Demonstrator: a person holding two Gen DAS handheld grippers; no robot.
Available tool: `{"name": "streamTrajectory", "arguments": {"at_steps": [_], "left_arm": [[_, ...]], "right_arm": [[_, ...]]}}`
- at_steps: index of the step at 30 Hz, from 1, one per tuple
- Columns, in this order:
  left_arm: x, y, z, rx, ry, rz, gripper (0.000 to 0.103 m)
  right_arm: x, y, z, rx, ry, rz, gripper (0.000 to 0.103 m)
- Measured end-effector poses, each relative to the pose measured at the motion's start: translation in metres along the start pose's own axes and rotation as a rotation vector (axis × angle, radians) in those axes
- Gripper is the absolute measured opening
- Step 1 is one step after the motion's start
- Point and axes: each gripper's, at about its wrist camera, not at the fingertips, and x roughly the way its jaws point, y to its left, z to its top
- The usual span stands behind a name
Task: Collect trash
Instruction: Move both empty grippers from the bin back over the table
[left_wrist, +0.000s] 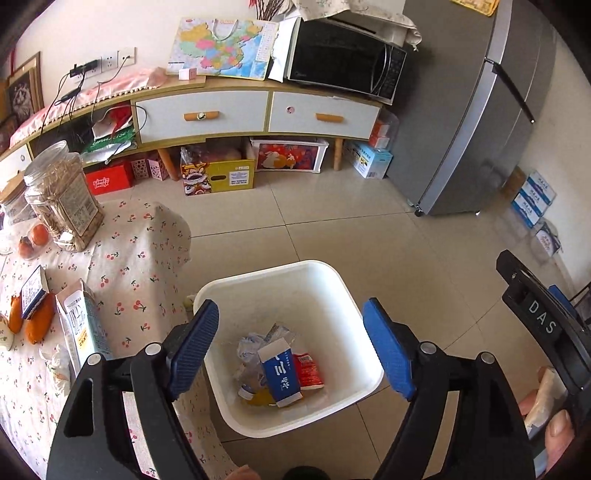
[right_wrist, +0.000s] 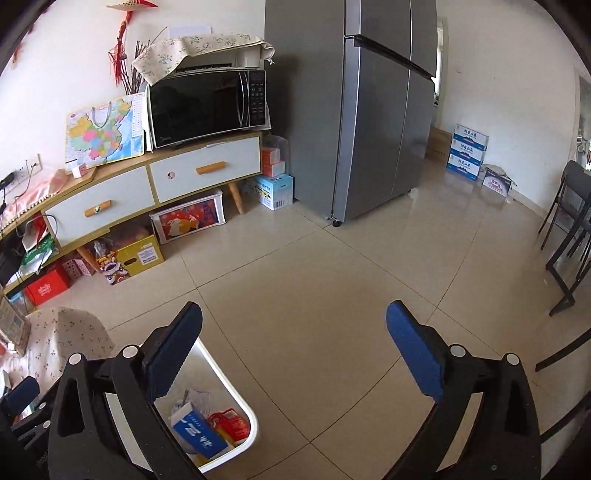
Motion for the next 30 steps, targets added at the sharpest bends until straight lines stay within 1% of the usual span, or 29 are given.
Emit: {"name": "streamTrajectory", "arguments": {"at_steps": [8,13,17,21,24,30], "left_arm": [[-0.015,0.032,-0.006,-0.033,-0.039,0.102,0.088],[-0.026,0.059,-0.012,-0.055,-0.054,0.166,0.088],[-0.035,0.086,-0.019,-0.087,-0.061,0.206,0.088],[-0.042,0.115,-0.029,-0.121,-0.051,0.236,0.088],[-0.046,0.135,-0.035,-0.143,-0.043,0.259,0.088],[-0.057,0.169,-0.048,-0.160,-0.046,0.312,0.088]], "right_arm": [[-0.015,0.030,-0.007,-0.062,-0.023,0.032,0.096],[-0.030,0.057,-0.015,-0.115,-0.043,0.064,0.096],[-0.041,0.084,-0.026,-0.183,-0.048,0.087,0.096],[-0.049,0.113,-0.039,-0.251,-0.032,0.118,0.096],[-0.057,0.130,-0.047,-0.275,-0.011,0.155,0.096],[-0.075,0.165,-0.064,-0.303,-0.006,0.216,0.096]]}}
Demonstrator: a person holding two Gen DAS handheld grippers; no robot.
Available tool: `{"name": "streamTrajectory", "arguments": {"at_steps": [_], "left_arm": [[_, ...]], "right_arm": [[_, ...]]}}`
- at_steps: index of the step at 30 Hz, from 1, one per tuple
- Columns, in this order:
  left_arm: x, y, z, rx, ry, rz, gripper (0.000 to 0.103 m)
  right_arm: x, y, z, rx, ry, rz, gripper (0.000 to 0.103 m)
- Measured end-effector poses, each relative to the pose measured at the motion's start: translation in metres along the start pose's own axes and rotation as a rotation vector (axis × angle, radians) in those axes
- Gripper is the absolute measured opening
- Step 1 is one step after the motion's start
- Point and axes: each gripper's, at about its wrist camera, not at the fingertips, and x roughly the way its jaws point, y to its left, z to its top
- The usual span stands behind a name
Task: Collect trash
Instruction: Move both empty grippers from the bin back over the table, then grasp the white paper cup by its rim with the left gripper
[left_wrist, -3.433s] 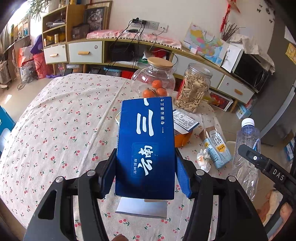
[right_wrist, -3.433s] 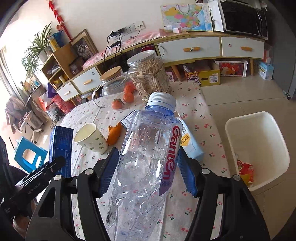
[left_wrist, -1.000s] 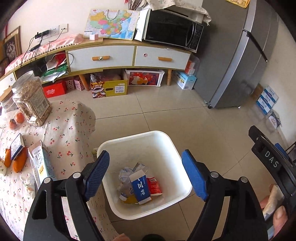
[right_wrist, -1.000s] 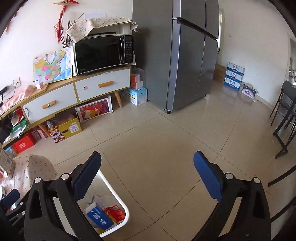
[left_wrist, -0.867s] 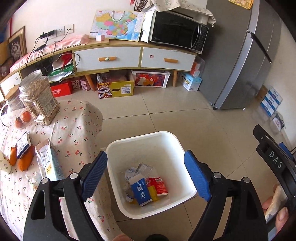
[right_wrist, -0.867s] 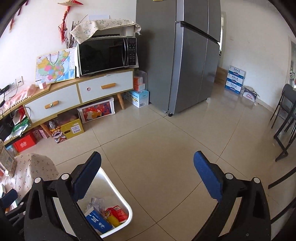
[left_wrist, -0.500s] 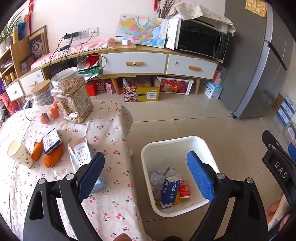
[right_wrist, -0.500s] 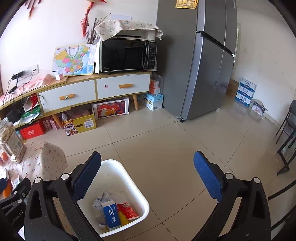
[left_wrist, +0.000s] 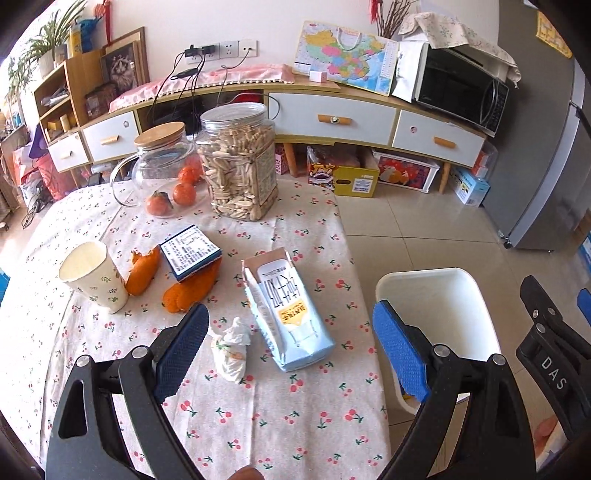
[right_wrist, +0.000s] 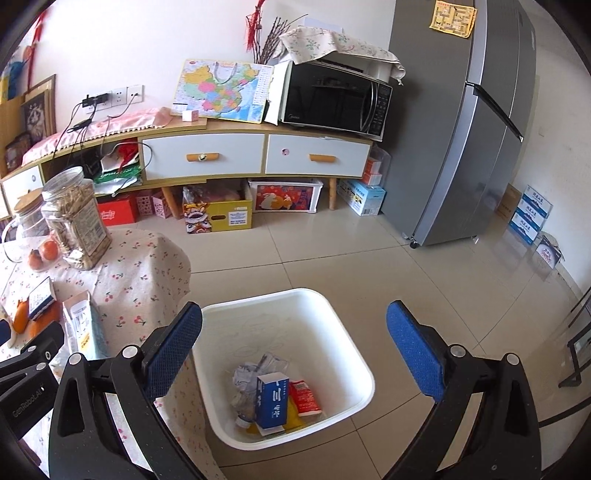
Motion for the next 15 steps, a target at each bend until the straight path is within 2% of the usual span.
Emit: {"name": "streamTrajectory", "arguments": {"at_steps": [6,15], "left_arm": [[-0.001,0.038,-0.001,-0.008,-0.025,0.063,0.088],[0.007,0.100,-0.007,-0.043,-0.011,0.144,0.090]], "right_arm": [[-0.007,0.044,-0.007,-0.045,-0.001,0.055,0.096],[-0.012,0.099,-0.010,-0.084,0.011,0.132,0.096]]}}
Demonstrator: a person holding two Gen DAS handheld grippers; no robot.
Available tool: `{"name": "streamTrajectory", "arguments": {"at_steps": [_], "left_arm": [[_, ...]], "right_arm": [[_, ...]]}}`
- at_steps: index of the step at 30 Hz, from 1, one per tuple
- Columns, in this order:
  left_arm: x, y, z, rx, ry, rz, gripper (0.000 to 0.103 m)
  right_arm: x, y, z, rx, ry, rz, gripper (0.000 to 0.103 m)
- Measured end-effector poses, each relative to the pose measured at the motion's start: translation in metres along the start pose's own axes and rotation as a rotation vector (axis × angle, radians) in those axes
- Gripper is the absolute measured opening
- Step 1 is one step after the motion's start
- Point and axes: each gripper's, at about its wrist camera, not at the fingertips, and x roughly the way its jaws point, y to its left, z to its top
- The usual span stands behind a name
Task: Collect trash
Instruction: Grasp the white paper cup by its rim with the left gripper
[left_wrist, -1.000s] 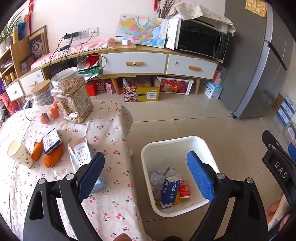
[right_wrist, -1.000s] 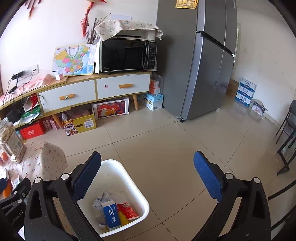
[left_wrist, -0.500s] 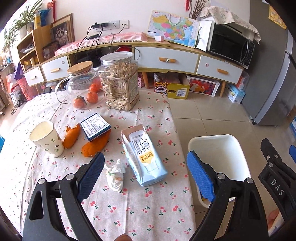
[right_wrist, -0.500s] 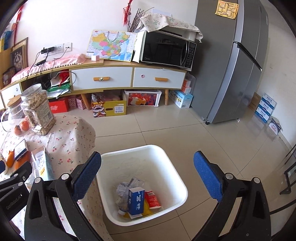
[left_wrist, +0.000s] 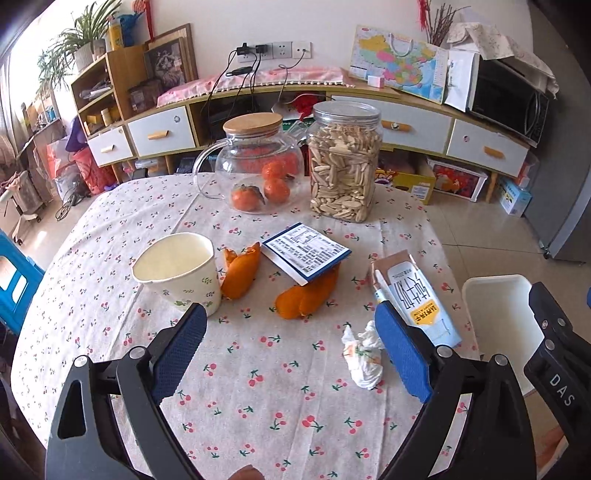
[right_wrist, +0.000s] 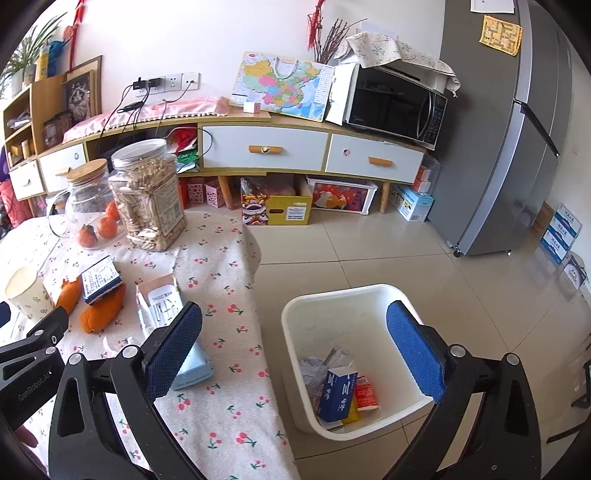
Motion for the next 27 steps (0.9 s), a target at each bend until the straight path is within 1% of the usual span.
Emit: {"name": "streamTrajectory", "arguments": {"at_steps": [5,11,13,17,20,21,24,27], "left_arm": [[0.009,0.034,0.001,-0.004,0.013,0.044,0.090],[0.028,0.064,0.004,0.069,0.026,0.086,0.091],[0.037,0.070,0.006,0.106,0.037,0.083,0.095],[0.054,0.076,0.008,0.207,0.034,0.077,0.096],[0.070,0.082,0.012,0.222,0.051,0.027,0.096],[0.075,0.084,0.013,0.229,0.044,0.032,0.096],[0.087,0.082,0.016,0.293,0.031,0.051,0.096],[0.090,0.089,0.022,0.297,0.032,0.029,0.096]], "right_arm": [[0.001,0.035,-0.001,-0.039,0.005,0.043,0.096],[0.001,0.067,-0.002,-0.069,0.007,0.081,0.096],[0.004,0.074,-0.002,-0.076,0.013,0.086,0.096],[0.011,0.083,-0.004,-0.087,0.033,0.075,0.096],[0.017,0.083,-0.004,-0.087,0.047,0.069,0.096],[0.019,0.083,-0.004,-0.086,0.052,0.068,0.096],[0.024,0.083,-0.004,-0.087,0.059,0.063,0.096],[0.028,0.084,-0.005,-0.084,0.067,0.061,0.096]]}}
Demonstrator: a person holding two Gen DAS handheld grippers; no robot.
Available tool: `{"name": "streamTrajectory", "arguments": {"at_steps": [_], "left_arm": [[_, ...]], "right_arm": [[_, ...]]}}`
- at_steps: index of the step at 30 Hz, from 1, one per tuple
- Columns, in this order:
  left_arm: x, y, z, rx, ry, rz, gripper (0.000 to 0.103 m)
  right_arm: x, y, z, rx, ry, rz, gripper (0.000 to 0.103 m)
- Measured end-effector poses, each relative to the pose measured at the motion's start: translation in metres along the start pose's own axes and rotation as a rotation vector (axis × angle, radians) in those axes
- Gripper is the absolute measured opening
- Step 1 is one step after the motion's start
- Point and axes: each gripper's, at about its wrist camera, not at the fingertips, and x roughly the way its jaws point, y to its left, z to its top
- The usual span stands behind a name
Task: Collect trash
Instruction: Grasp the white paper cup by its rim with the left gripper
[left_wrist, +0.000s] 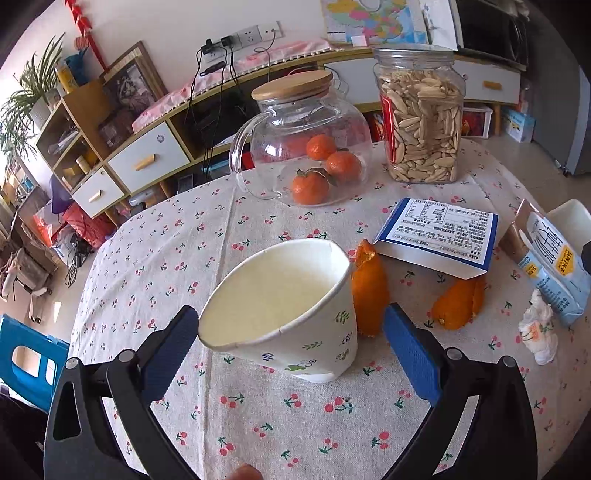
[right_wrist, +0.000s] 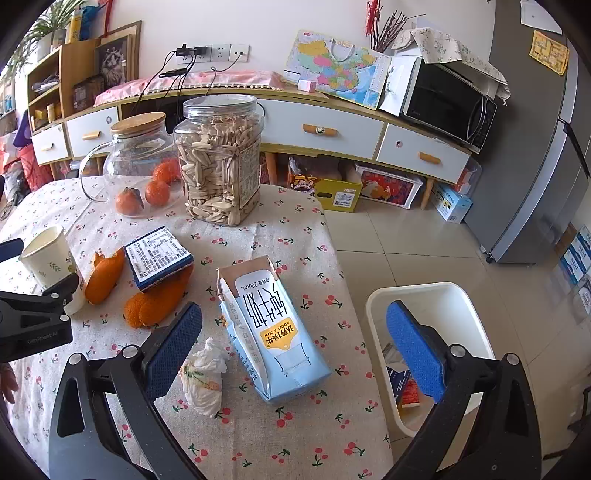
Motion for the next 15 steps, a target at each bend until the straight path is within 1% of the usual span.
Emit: {"name": "streamTrajectory", "arguments": {"at_steps": [5,7,9,12,15], "left_arm": [[0.001,0.026,0.004,-0.101,0.016,-0.106,0.096],[0.005,0.031,0.003,-0.139,0.037,-0.129,0.096],[0.012,0.032,0.001,-0.154,0.061,-0.130,0.096],[0.016,0.023,0.000,-0.125,0.076,-0.120,0.096],[0.014,0.014,0.001,-0.105,0.051,-0.109,0.096]], "right_arm": [[0.006,-0.002,-0.001,0.017,0.031,0.016,0.096],[0.007,-0.003,-0.001,0.019,0.036,0.021,0.096],[0.006,-0.003,-0.001,0.018,0.033,0.022,0.096],[0.005,-0.003,0.001,0.018,0.033,0.028,0.096],[0.006,-0.003,0.001,0.018,0.037,0.033,0.096]]}}
